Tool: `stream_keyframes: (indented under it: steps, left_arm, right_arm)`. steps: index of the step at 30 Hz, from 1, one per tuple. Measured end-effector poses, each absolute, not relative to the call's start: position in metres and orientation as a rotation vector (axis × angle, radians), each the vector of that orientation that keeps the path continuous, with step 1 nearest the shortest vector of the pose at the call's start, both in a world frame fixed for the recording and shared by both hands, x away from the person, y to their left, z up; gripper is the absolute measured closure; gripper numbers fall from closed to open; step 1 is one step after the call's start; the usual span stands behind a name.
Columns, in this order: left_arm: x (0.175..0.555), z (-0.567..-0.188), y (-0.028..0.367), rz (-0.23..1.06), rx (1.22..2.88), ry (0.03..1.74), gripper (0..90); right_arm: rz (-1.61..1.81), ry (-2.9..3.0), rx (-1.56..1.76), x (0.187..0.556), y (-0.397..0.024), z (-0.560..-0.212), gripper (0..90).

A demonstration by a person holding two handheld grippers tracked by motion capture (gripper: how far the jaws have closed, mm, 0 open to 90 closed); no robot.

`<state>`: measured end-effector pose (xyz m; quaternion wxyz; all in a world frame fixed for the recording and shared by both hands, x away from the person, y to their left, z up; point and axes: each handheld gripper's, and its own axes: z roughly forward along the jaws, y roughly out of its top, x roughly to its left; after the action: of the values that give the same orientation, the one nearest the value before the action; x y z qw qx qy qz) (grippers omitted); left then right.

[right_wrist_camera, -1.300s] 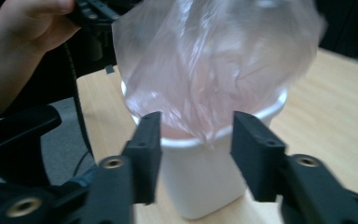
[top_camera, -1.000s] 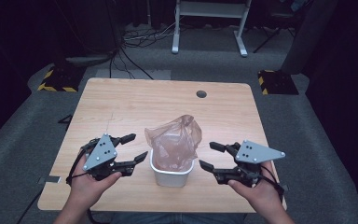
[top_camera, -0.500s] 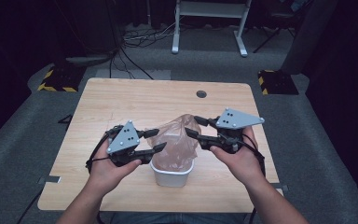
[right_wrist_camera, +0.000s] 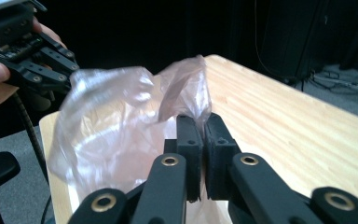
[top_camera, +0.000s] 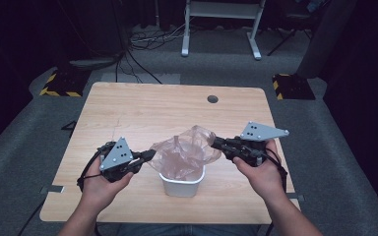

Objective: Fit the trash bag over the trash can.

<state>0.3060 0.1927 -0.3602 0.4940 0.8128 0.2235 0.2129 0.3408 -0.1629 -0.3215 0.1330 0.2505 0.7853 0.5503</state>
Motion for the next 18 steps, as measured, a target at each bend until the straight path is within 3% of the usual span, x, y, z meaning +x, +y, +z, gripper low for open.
stream_keyframes:
  steps: [4,7,8,9,10,11,13,17,18]
  left_arm:
    - [0.304,-0.365,0.195,0.532,1.977,0.535,89.9]
    - [0.305,-0.364,0.193,0.544,1.971,0.525,89.7]
    - [0.305,-0.364,0.193,0.544,1.971,0.525,89.7]
    - [0.305,-0.363,0.191,0.550,1.968,0.518,89.7]
    - [0.304,-0.361,0.190,0.550,1.967,0.507,89.7]
    - [0.304,-0.359,0.186,0.552,1.963,0.487,89.8]
    - [0.304,-0.358,0.185,0.555,1.964,0.480,89.8]
    - [0.308,-0.359,0.181,0.545,1.970,0.467,89.8]
    - [0.308,-0.359,0.181,0.547,1.974,0.467,89.8]
  right_arm:
    - [1.593,2.295,0.741,0.340,-0.163,-0.327,88.0]
    - [1.596,2.278,0.733,0.341,-0.157,-0.327,66.8]
    - [1.596,2.278,0.733,0.341,-0.157,-0.327,66.8]
    - [1.588,2.244,0.698,0.342,-0.151,-0.322,52.9]
    - [1.588,2.244,0.698,0.342,-0.151,-0.322,52.9]
    - [1.568,2.209,0.653,0.343,-0.144,-0.315,41.4]
    - [1.530,2.198,0.624,0.346,-0.136,-0.309,36.2]
    - [1.488,2.239,0.611,0.360,-0.124,-0.309,38.9]
    - [1.439,2.319,0.610,0.371,-0.119,-0.314,62.6]
